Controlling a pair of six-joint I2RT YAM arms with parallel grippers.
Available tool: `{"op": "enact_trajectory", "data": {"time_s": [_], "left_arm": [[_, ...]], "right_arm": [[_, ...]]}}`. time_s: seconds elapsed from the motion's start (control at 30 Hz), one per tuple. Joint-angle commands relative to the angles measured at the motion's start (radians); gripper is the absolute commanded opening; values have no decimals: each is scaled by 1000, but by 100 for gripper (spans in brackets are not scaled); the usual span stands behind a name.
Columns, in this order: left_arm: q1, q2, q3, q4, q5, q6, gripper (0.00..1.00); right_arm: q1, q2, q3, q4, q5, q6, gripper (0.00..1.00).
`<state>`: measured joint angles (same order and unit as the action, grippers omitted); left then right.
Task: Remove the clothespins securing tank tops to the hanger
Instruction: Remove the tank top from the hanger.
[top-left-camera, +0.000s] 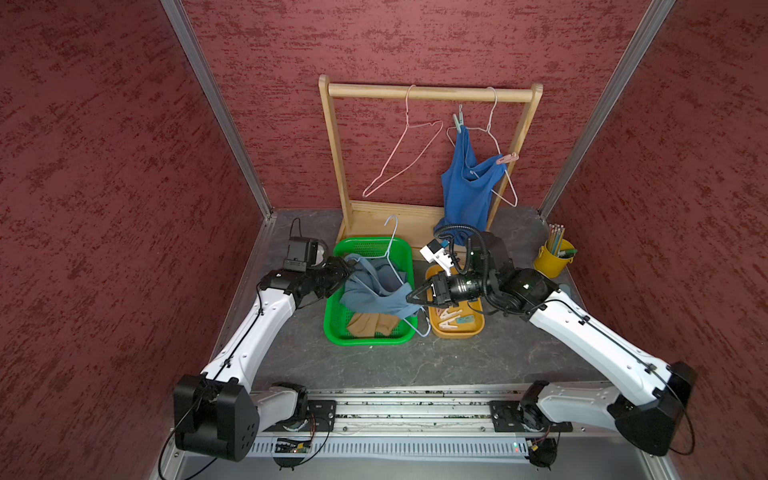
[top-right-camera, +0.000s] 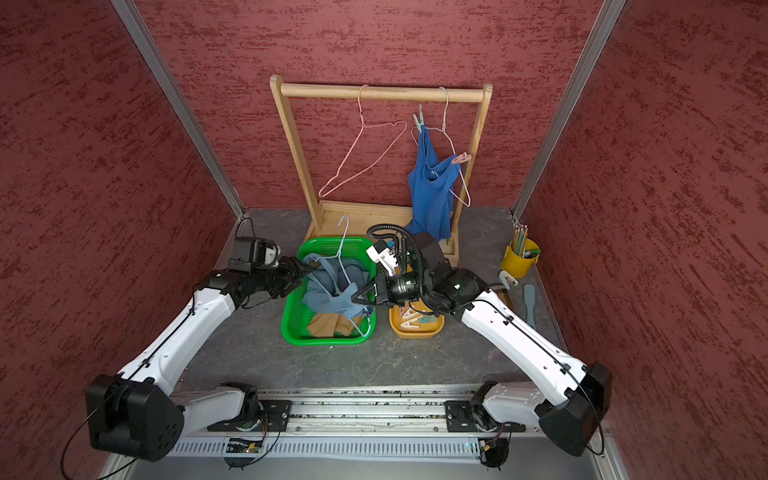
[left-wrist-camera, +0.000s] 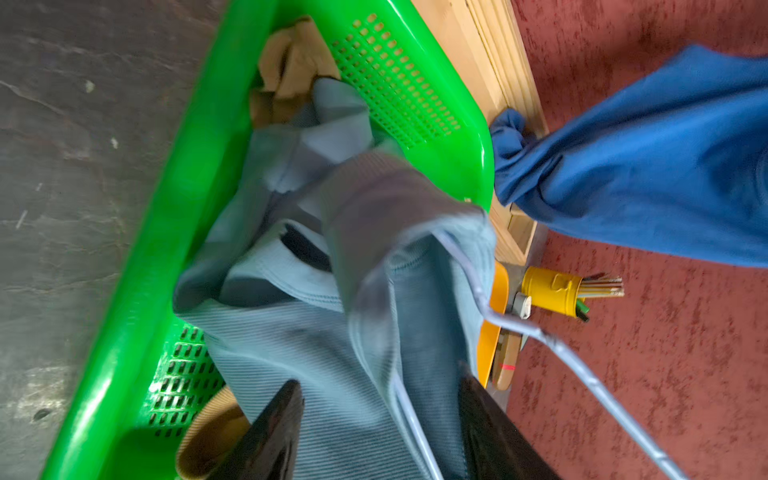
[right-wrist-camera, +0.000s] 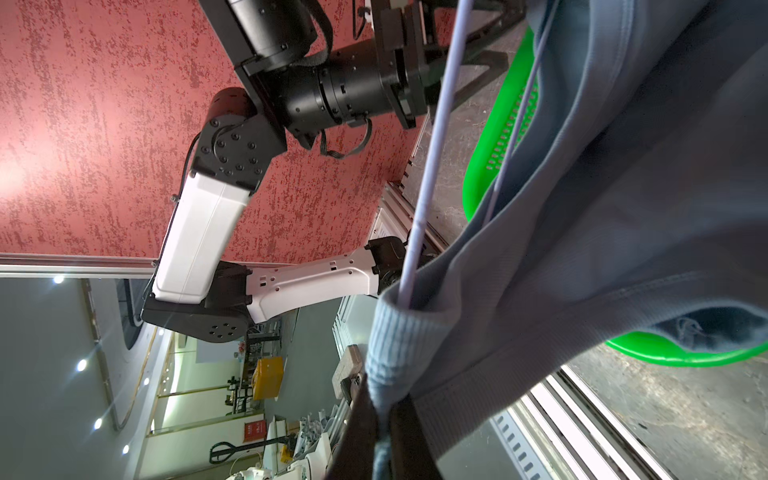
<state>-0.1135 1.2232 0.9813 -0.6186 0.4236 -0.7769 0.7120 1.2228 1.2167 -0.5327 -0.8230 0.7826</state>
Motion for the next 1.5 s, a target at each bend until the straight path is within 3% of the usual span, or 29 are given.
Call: {"op": "enact_trajectory", "data": {"time_s": [0.0,0.23,0.37,0.5,0.8,1.1,1.37,1.47], "left_arm": [[28,50,27,45,101,47,56],[11,144,74,109,144,29,51],[11,167,77,105,135,28,29],[19,180,101,66,112,56,13],[49,199,146,28,117,89,1],[97,204,187,-54,111,134,0],[167,195,164,-7,138,70,0],[165,208,175,-26,148,74,0]], "right_arm": [[6,-53,-13,100,-9,47,0],[12,-70,-34,147,-14,83,0],[17,-53,-27,153,-13,80,0],[18,-55,-29,127,-1,66,0],[18,-143,-143,118,25,75,0],[17,-191,-184,125,38,84,0],[21,-243,-173,196,-37,149,0],[21,-227,-125,117,-42,105,0]]}}
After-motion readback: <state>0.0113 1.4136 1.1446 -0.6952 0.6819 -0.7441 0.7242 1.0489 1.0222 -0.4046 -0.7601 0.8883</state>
